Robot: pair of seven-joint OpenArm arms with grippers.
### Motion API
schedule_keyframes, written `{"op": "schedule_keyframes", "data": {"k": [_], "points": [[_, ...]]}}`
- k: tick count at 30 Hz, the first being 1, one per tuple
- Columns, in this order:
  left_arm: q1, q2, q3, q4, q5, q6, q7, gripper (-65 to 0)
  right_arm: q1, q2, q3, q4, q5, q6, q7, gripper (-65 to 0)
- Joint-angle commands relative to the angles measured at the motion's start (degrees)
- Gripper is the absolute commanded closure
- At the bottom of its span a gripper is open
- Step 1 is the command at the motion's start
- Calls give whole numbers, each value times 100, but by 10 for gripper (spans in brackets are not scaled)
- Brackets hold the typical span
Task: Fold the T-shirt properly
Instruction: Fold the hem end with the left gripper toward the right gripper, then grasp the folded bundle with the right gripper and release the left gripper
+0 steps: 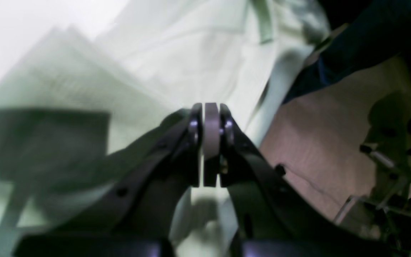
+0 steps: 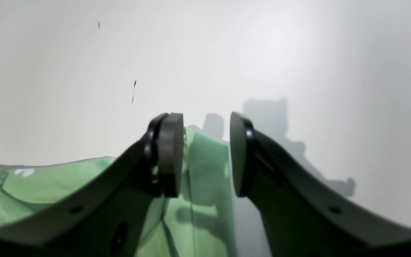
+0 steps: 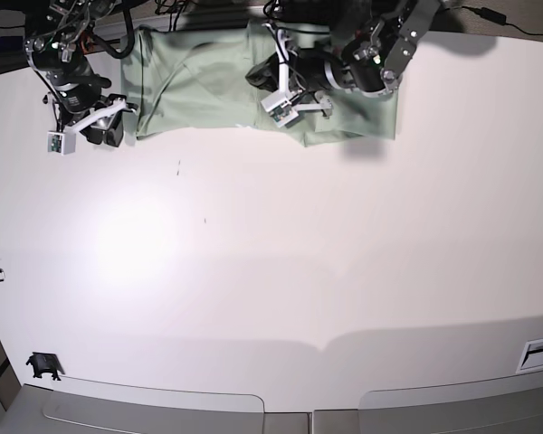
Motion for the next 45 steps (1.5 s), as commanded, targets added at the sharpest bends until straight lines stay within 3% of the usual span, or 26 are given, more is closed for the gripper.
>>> {"op": "schedule_keyframes", "data": {"k": [1,3,7,9,12,16,23,29,35,40,45], "points": [[-46,15,-31,223,-138,-31,-31,0,13,81,55,87,-39,4,127,-206],[-46,-92,-35,461,-138,-31,35,0,9,98,81,87,-271,7,188,-231],[-39,-367,-35,887,37,-31,35,0,-31,328,81,52,-400,2,223,-388],[-42,-474,-35,944,190,-31,31,0,-76,470,81,-57,-369,0,264,-409],[-39,-610,-35,944,348,-28,20,0,-83,590,144,-354,-66,0,254,-409],[-44,-634,-35,944,367,-28,13,0,-81,673,321,-927,813,66,-35,-409],[-46,-634,-35,944,369,-28,-11,0,-83,756,341,-1849,2540,811,-1156,-409],[-46,-634,-35,944,369,-28,-9,0,-85,741,337,-2413,3493,1067,-1617,-409],[-46,-634,-35,944,372,-28,-7,0,-85,741,337,-2428,4011,1132,-1904,-409],[-46,-634,-35,944,369,-28,-7,0,-83,741,337,-2428,4041,1130,-1930,-405],[-46,-634,-35,944,372,-31,-7,0,-81,743,337,-2428,4291,1134,-2024,-340]]}}
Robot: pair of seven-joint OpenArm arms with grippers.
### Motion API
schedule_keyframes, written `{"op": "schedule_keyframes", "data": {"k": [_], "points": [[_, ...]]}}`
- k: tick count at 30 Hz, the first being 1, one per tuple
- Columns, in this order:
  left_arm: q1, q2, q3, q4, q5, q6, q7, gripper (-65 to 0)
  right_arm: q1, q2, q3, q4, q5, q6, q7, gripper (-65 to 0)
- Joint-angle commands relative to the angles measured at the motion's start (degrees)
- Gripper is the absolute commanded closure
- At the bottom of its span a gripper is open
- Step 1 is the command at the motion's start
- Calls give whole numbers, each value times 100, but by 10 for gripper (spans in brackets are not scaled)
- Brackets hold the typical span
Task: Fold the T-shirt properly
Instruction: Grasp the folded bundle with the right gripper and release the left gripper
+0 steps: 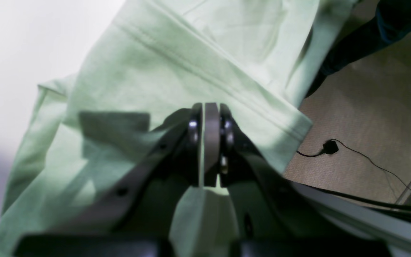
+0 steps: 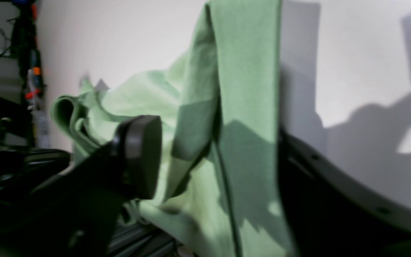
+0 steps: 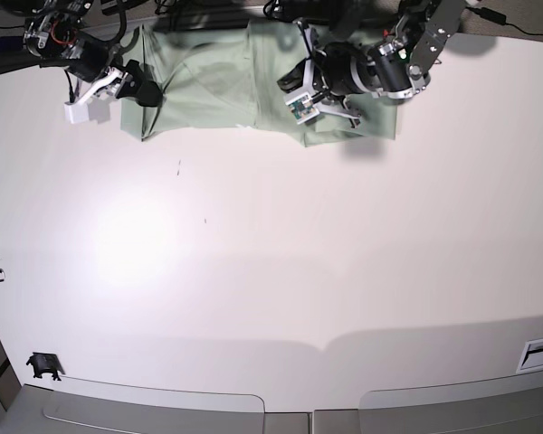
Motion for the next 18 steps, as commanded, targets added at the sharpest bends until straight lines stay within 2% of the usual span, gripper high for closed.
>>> {"op": "schedule_keyframes", "data": {"k": [1,3,8,11,15,18], "points": [[-46,-2,-2,116,-81,-17,-133,0,0,81,24,59,166,50,61,-320],[-46,-2,-4,116,-79,-17,-131,0,0,81,24,59,164,48,61,-258],[-46,-2,-9,116,-76,-17,-129,0,17,81,24,59,168,42,66,0],[-46,-2,-192,127,-79,-17,-105,0,68,83,24,59,168,39,63,0],[-26,-7,-868,234,-87,15,-85,0,164,85,24,66,286,39,35,0],[-24,-144,-1438,240,-98,308,-92,0,221,85,24,140,765,44,-236,0]]}}
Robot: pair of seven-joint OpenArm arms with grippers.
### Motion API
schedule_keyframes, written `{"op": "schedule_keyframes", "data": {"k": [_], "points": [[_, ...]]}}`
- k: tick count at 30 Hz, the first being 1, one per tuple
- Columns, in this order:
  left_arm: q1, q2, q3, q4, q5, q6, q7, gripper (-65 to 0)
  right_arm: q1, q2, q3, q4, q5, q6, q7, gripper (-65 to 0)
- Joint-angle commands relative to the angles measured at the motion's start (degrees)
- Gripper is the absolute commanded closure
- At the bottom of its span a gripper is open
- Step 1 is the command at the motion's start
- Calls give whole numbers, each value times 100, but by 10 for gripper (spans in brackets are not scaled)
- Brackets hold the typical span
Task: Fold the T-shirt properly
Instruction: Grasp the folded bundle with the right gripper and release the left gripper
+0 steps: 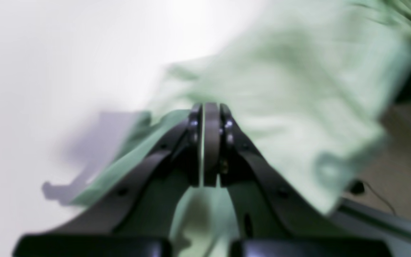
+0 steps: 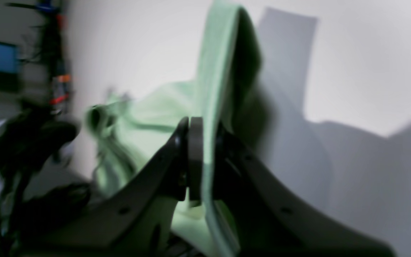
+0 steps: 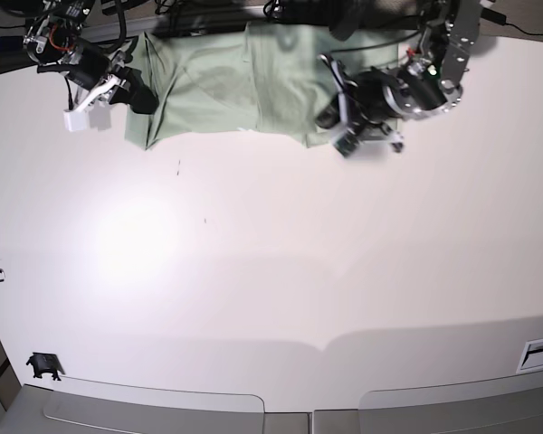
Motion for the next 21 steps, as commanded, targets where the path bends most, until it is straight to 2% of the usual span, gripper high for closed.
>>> {"op": "schedule_keyframes", "data": {"k": [1,7,11,16,21], "points": [[-20,-107,-186,111,-76,46,-109,0,24,85,24,177,356,50,-37,0],[400,-533,-1272,109,-59,63,-127,0,20,74,24,651,1377,117,-63,0],[809,-645,-2048,98,-57,234,-127,0,11,-55,24,942,1433,117,-63,0],[1156,-647,-2824,-17,-59,232,-175,0,4,-623,-170,1537,1433,117,-63,0],[1360,-647,-3104,-162,-59,229,-214,0,7,-1099,-1167,1910,1433,117,-63,0]]}}
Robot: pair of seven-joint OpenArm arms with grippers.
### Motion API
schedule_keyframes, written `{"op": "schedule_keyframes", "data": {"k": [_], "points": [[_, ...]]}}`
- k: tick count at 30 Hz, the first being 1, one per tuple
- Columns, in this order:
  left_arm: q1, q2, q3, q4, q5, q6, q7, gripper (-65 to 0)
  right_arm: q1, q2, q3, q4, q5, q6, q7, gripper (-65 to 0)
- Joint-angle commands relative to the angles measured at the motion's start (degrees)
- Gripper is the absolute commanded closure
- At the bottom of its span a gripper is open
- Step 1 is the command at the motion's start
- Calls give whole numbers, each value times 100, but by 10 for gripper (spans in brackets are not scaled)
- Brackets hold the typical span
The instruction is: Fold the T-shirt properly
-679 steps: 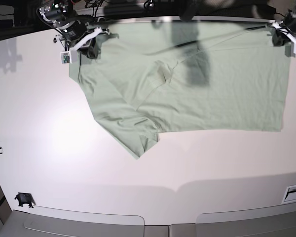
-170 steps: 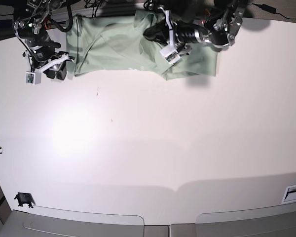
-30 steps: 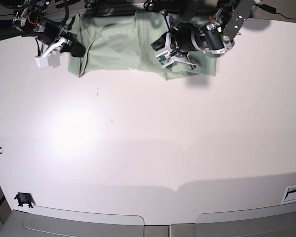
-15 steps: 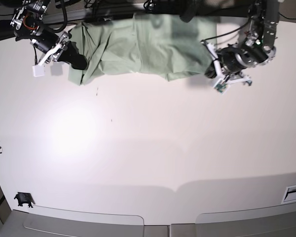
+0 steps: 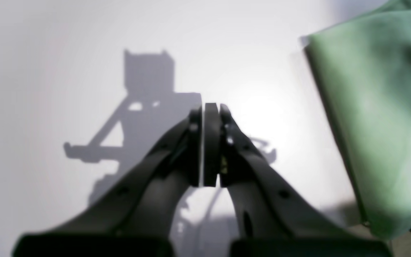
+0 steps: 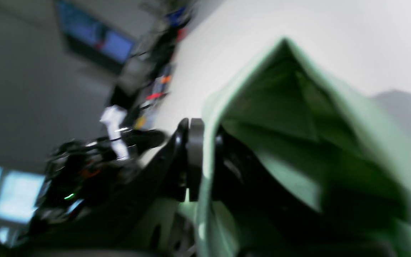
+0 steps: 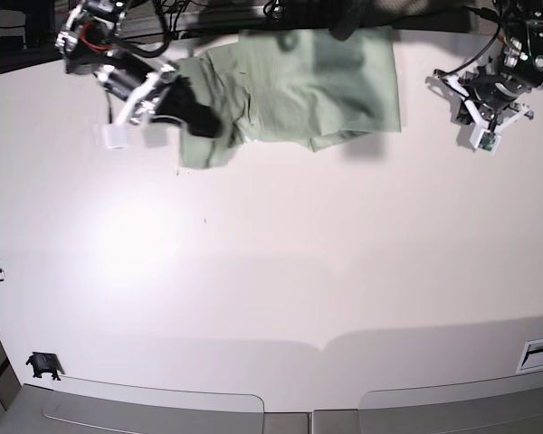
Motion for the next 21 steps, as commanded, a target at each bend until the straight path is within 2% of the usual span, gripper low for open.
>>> {"op": "schedule_keyframes", "data": {"k": [1,9,12,17,19,21], "points": [[28,-61,-48,20,-57,-15,-92,0,13,-46,-216,133,224,32,84,0],[55,-61,-48,-660,-79,-20,-166,0,17,-636,-2142,136,136,32,84,0],[57,-61,-48,-887,-107,-20,-234,0,31,-820,-2688,136,-1167,32,173,0],[70,-61,-48,-1117,-444,-212,-240,0,31,-927,-3467,136,-3392,32,1668,0],[70,-61,-48,-1121,-485,-216,-240,0,31,-927,-3738,136,-4039,32,2199,0],[70,-61,-48,-1121,-483,-216,-240,0,31,-927,-3987,136,-4426,32,2522,0]]}}
